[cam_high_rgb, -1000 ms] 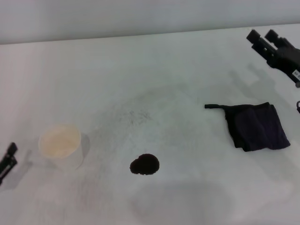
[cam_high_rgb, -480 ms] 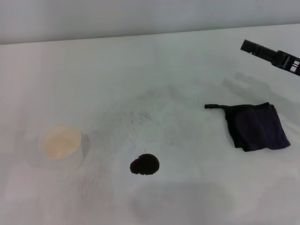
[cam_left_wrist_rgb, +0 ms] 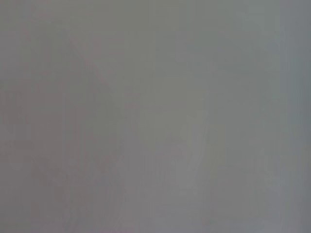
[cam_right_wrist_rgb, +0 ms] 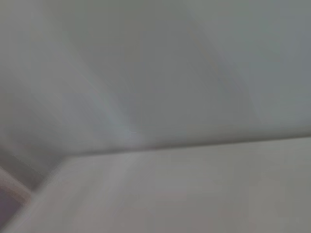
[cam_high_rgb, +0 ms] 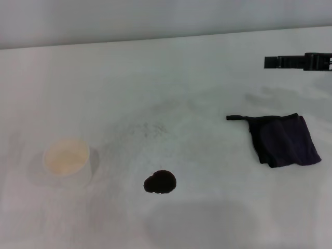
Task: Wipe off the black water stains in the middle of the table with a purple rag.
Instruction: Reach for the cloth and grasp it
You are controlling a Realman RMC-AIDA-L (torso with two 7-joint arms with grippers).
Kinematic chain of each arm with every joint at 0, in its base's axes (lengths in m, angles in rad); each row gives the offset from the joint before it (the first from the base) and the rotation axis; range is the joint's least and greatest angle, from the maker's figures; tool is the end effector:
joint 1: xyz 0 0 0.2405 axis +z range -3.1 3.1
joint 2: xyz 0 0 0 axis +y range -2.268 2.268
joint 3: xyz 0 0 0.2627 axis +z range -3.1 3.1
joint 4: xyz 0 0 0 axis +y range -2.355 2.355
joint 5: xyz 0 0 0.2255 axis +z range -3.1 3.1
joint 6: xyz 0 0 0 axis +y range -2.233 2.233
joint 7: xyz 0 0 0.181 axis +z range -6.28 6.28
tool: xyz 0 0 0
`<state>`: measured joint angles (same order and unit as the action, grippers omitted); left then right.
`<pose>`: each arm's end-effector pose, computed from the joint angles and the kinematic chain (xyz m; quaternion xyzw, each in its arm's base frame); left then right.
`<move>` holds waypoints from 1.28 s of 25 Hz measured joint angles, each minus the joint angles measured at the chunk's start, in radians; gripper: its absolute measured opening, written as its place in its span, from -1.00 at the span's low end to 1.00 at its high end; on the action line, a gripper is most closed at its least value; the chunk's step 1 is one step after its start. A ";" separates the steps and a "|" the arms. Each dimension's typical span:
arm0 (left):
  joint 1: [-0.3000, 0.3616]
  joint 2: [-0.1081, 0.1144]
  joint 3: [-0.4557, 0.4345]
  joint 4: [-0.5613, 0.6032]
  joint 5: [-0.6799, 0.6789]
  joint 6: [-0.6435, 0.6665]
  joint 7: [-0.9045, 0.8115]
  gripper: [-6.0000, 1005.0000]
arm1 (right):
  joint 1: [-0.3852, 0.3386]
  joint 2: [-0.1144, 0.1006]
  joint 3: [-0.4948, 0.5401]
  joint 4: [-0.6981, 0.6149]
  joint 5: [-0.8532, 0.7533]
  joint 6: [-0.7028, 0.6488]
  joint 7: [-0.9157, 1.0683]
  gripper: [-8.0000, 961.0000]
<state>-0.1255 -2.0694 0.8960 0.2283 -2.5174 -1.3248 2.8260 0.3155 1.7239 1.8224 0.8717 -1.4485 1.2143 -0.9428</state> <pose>-0.4233 0.2752 0.0440 -0.6592 -0.2204 -0.2548 0.6723 0.3079 0.3833 0.0710 -0.8151 0.4993 0.2198 0.1949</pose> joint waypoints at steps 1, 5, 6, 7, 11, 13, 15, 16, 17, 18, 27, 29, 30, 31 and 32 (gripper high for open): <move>-0.006 0.000 0.000 0.001 0.000 0.004 0.000 0.75 | -0.003 0.017 0.048 0.067 -0.110 0.002 0.065 0.69; -0.028 0.000 -0.001 0.005 0.000 0.022 0.000 0.75 | 0.002 0.123 0.211 0.349 -0.585 0.090 0.319 0.69; -0.031 0.000 -0.001 0.007 0.000 0.026 0.000 0.75 | 0.012 0.157 0.244 0.411 -0.690 0.127 0.358 0.69; -0.035 0.000 -0.001 0.010 0.000 0.032 -0.001 0.75 | 0.022 0.185 0.265 0.454 -0.769 0.158 0.386 0.69; -0.047 0.001 -0.001 0.014 -0.001 0.039 -0.001 0.75 | 0.075 0.272 0.285 0.575 -1.014 0.294 0.458 0.68; -0.057 0.004 -0.002 0.015 0.000 0.039 -0.001 0.75 | 0.092 0.284 0.233 0.585 -1.065 0.325 0.503 0.68; -0.064 0.007 -0.002 0.021 0.002 0.039 -0.001 0.75 | 0.098 0.282 0.156 0.585 -1.092 0.329 0.562 0.68; -0.065 0.008 -0.002 0.029 0.002 0.039 -0.001 0.75 | 0.100 0.282 0.113 0.585 -1.110 0.329 0.591 0.68; -0.065 0.008 -0.002 0.037 0.002 0.040 -0.001 0.75 | 0.104 0.283 0.075 0.585 -1.128 0.326 0.618 0.68; -0.064 0.008 -0.003 0.043 0.001 0.040 -0.001 0.75 | 0.107 0.285 0.043 0.585 -1.143 0.324 0.638 0.68; -0.082 0.005 -0.004 0.054 0.001 0.057 -0.001 0.75 | 0.157 0.287 -0.183 0.559 -1.325 0.299 0.830 0.68; -0.084 0.004 -0.003 0.061 0.001 0.052 -0.001 0.75 | 0.179 0.288 -0.220 0.531 -1.361 0.306 0.855 0.68; -0.085 0.004 -0.003 0.064 0.001 0.051 -0.001 0.75 | 0.189 0.288 -0.230 0.512 -1.365 0.308 0.860 0.68; -0.086 0.003 -0.001 0.067 0.001 0.049 -0.001 0.75 | 0.197 0.289 -0.235 0.495 -1.367 0.308 0.863 0.68; -0.088 0.003 0.000 0.067 0.002 0.048 -0.001 0.75 | 0.204 0.289 -0.238 0.476 -1.368 0.307 0.865 0.68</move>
<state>-0.2136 -2.0663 0.8963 0.2950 -2.5154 -1.2764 2.8255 0.5198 2.0130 1.5845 1.3473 -2.8165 1.5213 -0.0777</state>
